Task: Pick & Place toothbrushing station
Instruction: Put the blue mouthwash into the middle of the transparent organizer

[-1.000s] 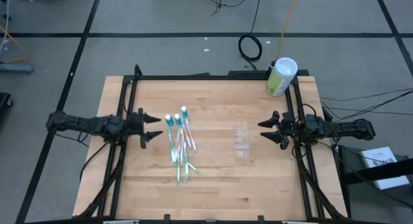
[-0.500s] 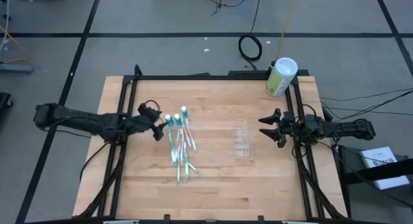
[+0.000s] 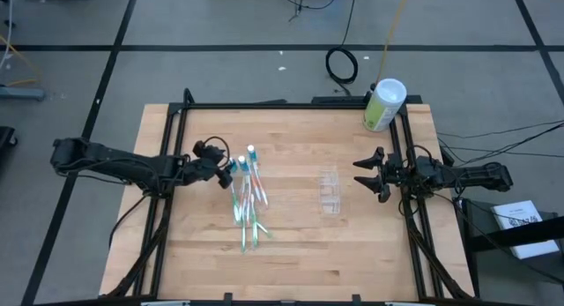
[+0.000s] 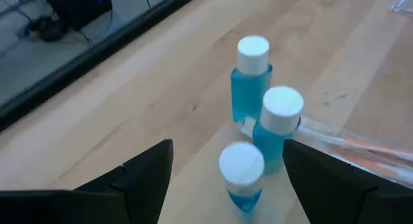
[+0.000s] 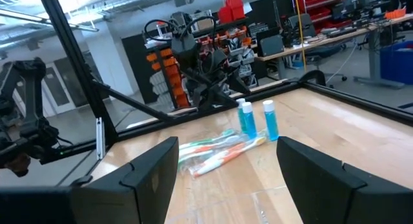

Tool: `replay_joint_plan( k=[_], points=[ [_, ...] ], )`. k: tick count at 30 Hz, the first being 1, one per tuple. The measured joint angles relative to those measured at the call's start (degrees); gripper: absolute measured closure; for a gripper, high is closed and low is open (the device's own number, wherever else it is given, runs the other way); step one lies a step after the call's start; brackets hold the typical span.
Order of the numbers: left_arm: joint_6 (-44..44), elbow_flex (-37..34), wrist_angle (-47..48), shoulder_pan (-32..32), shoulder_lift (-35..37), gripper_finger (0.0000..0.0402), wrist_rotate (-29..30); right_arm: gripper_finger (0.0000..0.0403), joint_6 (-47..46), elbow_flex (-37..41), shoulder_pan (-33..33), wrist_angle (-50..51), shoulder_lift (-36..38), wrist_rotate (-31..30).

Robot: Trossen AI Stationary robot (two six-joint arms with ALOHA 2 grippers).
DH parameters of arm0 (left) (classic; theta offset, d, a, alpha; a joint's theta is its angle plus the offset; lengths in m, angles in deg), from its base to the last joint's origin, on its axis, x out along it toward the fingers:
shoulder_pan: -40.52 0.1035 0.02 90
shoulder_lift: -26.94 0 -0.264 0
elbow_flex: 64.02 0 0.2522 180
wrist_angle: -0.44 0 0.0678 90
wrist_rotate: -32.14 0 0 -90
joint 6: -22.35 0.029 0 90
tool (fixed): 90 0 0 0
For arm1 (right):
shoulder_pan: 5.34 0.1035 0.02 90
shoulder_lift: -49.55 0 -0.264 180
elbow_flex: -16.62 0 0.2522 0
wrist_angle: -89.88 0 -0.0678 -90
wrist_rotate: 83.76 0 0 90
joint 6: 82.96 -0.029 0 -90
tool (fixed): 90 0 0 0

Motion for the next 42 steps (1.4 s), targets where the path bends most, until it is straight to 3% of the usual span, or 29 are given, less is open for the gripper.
replay_joint_plan(
  k=[10,27,36,42],
  points=[
    [-0.28,0.01,0.00,-0.11,-0.02,0.0103,-4.15,0.0149,4.32,0.00,0.00,-1.35,0.00,-0.04],
    [-3.32,0.01,0.21,-0.13,-0.01,0.0106,-3.56,0.0149,6.38,0.00,-0.02,-1.70,0.01,-0.17],
    [-2.85,0.01,0.30,-0.15,-0.01,0.0183,-4.41,0.0149,6.26,0.00,-0.02,-1.68,0.02,0.00],
    [-2.58,0.01,0.64,-0.15,-0.01,0.0213,-5.60,0.0149,6.25,0.00,-0.02,-1.29,0.01,0.00]
  ],
)
